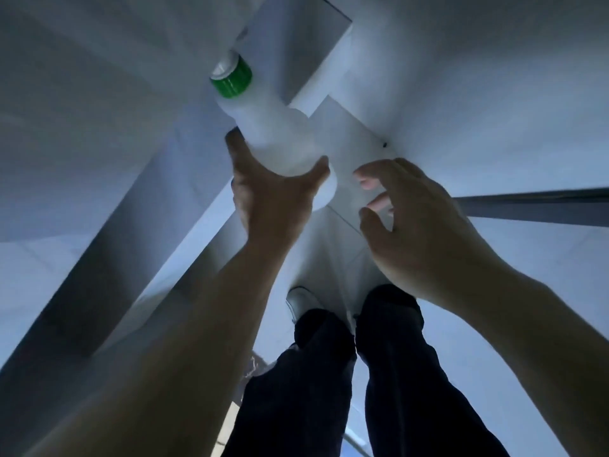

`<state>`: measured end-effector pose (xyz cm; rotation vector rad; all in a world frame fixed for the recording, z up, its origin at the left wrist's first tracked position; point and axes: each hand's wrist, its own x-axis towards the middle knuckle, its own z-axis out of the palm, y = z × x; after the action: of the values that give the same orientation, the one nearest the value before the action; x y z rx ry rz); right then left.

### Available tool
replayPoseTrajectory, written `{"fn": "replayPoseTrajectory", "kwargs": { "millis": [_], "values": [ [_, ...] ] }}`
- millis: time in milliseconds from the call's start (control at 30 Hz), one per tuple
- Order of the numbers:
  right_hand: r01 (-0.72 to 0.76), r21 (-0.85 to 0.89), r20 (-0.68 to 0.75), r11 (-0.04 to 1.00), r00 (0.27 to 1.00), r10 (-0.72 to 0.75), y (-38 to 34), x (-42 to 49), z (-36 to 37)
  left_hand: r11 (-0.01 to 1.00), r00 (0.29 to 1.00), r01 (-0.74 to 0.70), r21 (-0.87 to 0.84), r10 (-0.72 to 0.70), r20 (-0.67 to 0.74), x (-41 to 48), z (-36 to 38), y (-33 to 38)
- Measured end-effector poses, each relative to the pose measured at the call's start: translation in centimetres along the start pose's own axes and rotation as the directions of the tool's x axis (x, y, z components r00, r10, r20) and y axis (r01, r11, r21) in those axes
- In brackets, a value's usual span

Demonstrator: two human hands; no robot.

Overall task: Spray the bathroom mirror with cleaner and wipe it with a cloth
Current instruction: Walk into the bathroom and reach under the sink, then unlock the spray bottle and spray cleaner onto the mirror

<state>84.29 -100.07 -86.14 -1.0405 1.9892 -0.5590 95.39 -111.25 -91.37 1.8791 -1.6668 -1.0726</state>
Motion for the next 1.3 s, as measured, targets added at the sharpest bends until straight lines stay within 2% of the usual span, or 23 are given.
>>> {"fn": "replayPoseTrajectory", "kwargs": {
  "millis": [200,333,467,733,900,1067,1300],
  "values": [
    [-0.062,-0.031,0.039,0.998,0.997,0.063,-1.3,-1.9,-2.1,0.996,0.987,0.005,0.093,-0.02,0.157,-5.5,-1.5,-0.1],
    [-0.102,-0.01,0.007,0.995,0.995,0.102,-3.8,-4.7,-4.8,0.98,0.955,0.127,0.154,-0.163,0.249,-10.8,-3.9,2.8],
    [-0.1,0.008,-0.022,0.995,0.995,0.101,-6.7,-8.0,-8.2,0.968,0.92,0.153,0.198,-0.213,0.329,-16.2,-6.8,5.7],
    [-0.046,0.007,-0.025,0.999,0.999,0.047,-12.6,-14.0,-15.5,0.974,0.898,-0.034,0.222,-0.067,0.435,-20.4,-12.3,15.1],
    [0.0,-0.034,-0.07,0.999,0.998,-0.003,-16.2,-17.0,-22.2,0.979,0.877,-0.131,0.156,0.041,0.48,-22.1,-15.2,22.6],
    [0.021,0.116,-0.145,0.993,0.989,-0.004,-20.2,-18.6,-26.6,0.969,0.857,-0.222,0.104,0.143,0.495,-24.1,-17.9,29.4],
    [0.24,0.215,-0.181,0.947,0.962,-0.203,-28.2,-20.5,-29.5,0.968,0.884,-0.248,0.031,0.213,0.417,-25.4,-25.2,34.4]
  ]
}}
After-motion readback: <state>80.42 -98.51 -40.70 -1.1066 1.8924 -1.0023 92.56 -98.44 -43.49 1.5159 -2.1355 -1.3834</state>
